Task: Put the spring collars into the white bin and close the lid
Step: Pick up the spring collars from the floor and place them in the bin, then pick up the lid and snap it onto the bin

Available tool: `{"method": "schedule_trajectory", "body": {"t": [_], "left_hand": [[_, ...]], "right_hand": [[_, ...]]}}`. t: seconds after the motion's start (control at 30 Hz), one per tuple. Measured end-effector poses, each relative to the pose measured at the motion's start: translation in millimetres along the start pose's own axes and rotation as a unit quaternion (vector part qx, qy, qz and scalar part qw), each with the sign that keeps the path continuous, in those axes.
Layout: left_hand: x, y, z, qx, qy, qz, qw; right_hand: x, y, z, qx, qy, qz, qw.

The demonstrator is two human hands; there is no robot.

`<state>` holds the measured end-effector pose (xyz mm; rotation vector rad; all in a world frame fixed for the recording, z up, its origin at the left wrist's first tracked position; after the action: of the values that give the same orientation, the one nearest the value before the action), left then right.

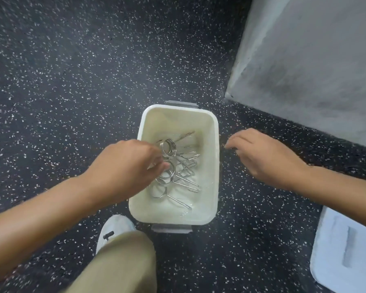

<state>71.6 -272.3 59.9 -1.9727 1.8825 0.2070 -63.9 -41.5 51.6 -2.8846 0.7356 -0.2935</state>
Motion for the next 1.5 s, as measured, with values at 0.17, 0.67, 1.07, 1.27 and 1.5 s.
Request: {"method": "schedule_trajectory", "body": {"t": [0.17,0.67,1.07,1.27,1.5], "left_hand": [[-52.2,15.3,13.5,0.038,-0.007,0.057,0.998],[-149.3,33.2,50.3,0.079,0.052,0.210,0.973],[-136.4,9.6,64.3,0.099,0.055,0.221,0.969],[-114.1,1.2,61.3,0.109,0.045,0.189,0.975],[-69.1,-8.2,42.4,0.082,0.032,0.129,0.988]], "right_hand": [[-48.7,-86.0,41.7,0.027,0.037,0.177,0.983],[-131.2,-287.3,190.1,0.099,0.025,0.688,0.718],[-144.5,-297.7,203.2,0.118,0.022,0.663,0.739],[-126.3,-253.8,154.4,0.063,-0.051,0.596,0.799],[-48.5,-153.0,56.1,-0.021,-0.021,0.450,0.892]]}}
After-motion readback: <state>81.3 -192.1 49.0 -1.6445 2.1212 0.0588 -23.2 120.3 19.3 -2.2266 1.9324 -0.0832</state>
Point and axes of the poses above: each hand's wrist, its own y-axis towards the middle knuckle, its own z-axis out of the palm, x = y × z, the point moved 5 cm from there along y, towards the middle knuckle
